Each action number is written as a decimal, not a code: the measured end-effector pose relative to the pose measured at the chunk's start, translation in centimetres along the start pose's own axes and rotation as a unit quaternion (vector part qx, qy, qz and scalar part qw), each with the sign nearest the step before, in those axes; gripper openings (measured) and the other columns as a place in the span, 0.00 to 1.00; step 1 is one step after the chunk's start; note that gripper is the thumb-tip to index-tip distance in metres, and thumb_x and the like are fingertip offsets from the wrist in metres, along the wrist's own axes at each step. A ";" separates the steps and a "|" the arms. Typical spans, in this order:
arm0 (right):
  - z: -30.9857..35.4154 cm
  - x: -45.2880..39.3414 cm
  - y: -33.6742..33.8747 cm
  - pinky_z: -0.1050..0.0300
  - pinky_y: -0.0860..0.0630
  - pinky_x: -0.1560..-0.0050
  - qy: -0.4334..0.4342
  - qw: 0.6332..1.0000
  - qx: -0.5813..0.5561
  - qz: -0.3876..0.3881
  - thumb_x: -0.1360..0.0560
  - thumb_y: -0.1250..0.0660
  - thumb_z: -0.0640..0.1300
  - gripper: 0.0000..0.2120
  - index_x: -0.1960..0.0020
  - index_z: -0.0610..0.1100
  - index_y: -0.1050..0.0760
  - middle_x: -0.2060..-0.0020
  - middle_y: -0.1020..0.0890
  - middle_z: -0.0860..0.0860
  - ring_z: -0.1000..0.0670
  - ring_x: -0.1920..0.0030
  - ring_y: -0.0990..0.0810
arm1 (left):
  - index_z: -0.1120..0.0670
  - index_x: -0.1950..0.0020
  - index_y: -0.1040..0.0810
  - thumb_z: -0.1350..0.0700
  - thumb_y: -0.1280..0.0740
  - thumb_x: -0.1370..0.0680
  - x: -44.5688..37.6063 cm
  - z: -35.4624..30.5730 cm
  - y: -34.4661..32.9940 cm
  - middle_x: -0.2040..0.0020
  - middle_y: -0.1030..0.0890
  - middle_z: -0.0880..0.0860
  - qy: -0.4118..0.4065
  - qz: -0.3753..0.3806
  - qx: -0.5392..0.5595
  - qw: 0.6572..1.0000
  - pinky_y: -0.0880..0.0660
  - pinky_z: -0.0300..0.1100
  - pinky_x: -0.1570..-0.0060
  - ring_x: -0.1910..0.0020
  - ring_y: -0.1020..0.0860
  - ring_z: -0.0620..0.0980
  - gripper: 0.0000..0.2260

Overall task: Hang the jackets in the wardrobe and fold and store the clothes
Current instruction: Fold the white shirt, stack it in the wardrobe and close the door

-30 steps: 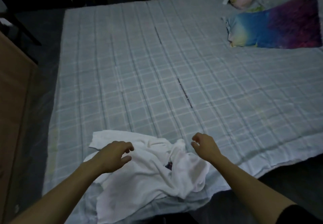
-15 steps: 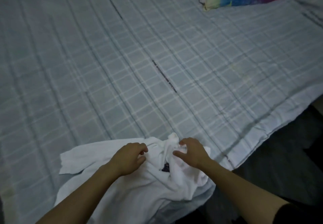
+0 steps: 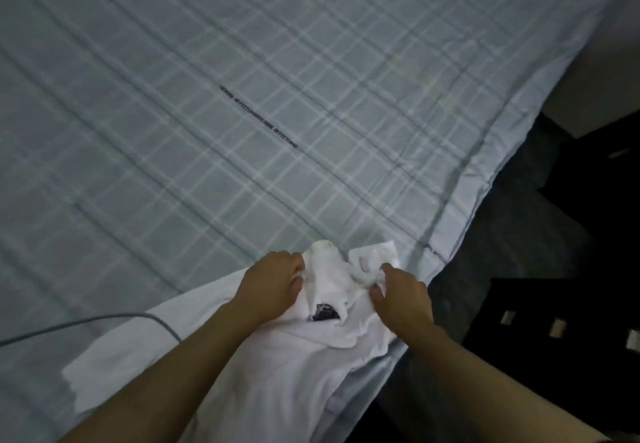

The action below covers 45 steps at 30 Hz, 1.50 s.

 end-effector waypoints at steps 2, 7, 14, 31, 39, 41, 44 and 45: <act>-3.1 0.3 1.1 0.55 0.31 0.52 -0.049 0.999 -0.020 -0.004 0.21 0.40 0.53 0.12 0.41 0.48 0.29 0.50 0.19 0.49 0.46 0.49 0.20 | 0.54 0.45 0.23 0.55 0.37 0.21 -1.6 -0.9 0.2 0.51 0.22 0.53 -0.006 -0.007 -0.016 1.000 0.29 0.45 0.55 0.50 0.24 0.54 0.07; -8.5 1.2 0.1 0.57 0.31 0.59 -0.136 0.989 -0.037 0.054 0.22 0.39 0.48 0.10 0.43 0.48 0.28 0.52 0.19 0.49 0.47 0.55 0.21 | 0.53 0.37 0.26 0.57 0.37 0.23 -4.6 -2.9 -1.2 0.41 0.25 0.53 -0.013 0.002 -0.033 0.999 0.31 0.45 0.53 0.45 0.28 0.54 0.14; -7.1 1.4 0.1 0.51 0.28 0.44 -0.086 0.996 -0.024 -0.013 0.29 0.33 0.40 0.24 0.33 0.48 0.30 0.42 0.24 0.48 0.45 0.44 0.24 | 0.46 0.24 0.39 0.54 0.31 0.29 -7.4 -5.1 -6.5 0.28 0.32 0.51 -0.062 0.169 -0.181 0.967 0.36 0.52 0.35 0.30 0.35 0.56 0.34; 6.1 -4.5 2.4 0.54 0.29 0.57 0.161 0.949 -0.259 0.076 0.33 0.23 0.44 0.13 0.57 0.40 0.24 0.62 0.19 0.47 0.49 0.60 0.22 | 0.42 0.63 0.36 0.57 0.30 0.36 -4.7 -5.9 2.3 0.69 0.33 0.41 -0.096 -0.009 0.058 0.994 0.41 0.32 0.67 0.66 0.31 0.46 0.16; 14.5 0.0 15.8 0.64 0.28 0.59 0.269 0.927 -0.227 0.131 0.30 0.25 0.57 0.10 0.55 0.53 0.21 0.61 0.20 0.57 0.59 0.61 0.22 | 0.47 0.60 0.30 0.52 0.31 0.32 0.8 -8.3 14.3 0.63 0.24 0.45 -0.057 -0.075 0.062 0.994 0.29 0.45 0.62 0.63 0.25 0.47 0.08; 17.2 1.6 18.2 0.60 0.26 0.60 0.295 0.922 -0.208 0.143 0.29 0.27 0.58 0.09 0.56 0.53 0.20 0.62 0.20 0.56 0.58 0.62 0.22 | 0.46 0.60 0.29 0.53 0.31 0.31 3.1 -8.4 17.8 0.63 0.24 0.45 -0.032 -0.117 0.058 0.991 0.28 0.47 0.61 0.62 0.24 0.48 0.08; 20.0 3.0 20.2 0.60 0.34 0.67 0.309 0.916 -0.195 0.168 0.28 0.27 0.58 0.15 0.63 0.48 0.25 0.69 0.25 0.54 0.56 0.70 0.29 | 0.45 0.59 0.30 0.55 0.30 0.29 5.8 -9.4 21.6 0.61 0.23 0.45 -0.019 -0.155 0.020 0.987 0.27 0.46 0.59 0.60 0.24 0.48 0.10; 21.1 3.7 20.8 0.60 0.36 0.68 0.312 0.908 -0.203 0.194 0.29 0.26 0.58 0.17 0.63 0.46 0.26 0.70 0.28 0.52 0.54 0.70 0.30 | 0.45 0.59 0.30 0.55 0.29 0.29 6.9 -9.8 22.9 0.60 0.23 0.45 -0.011 -0.172 0.004 0.985 0.27 0.46 0.58 0.59 0.24 0.48 0.10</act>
Point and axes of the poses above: each hand's wrist, its own x-axis away from the middle knuckle, its own y-axis out of the back of the hand, z = x × y, the point moved 9 cm from there along -x, towards the middle knuckle
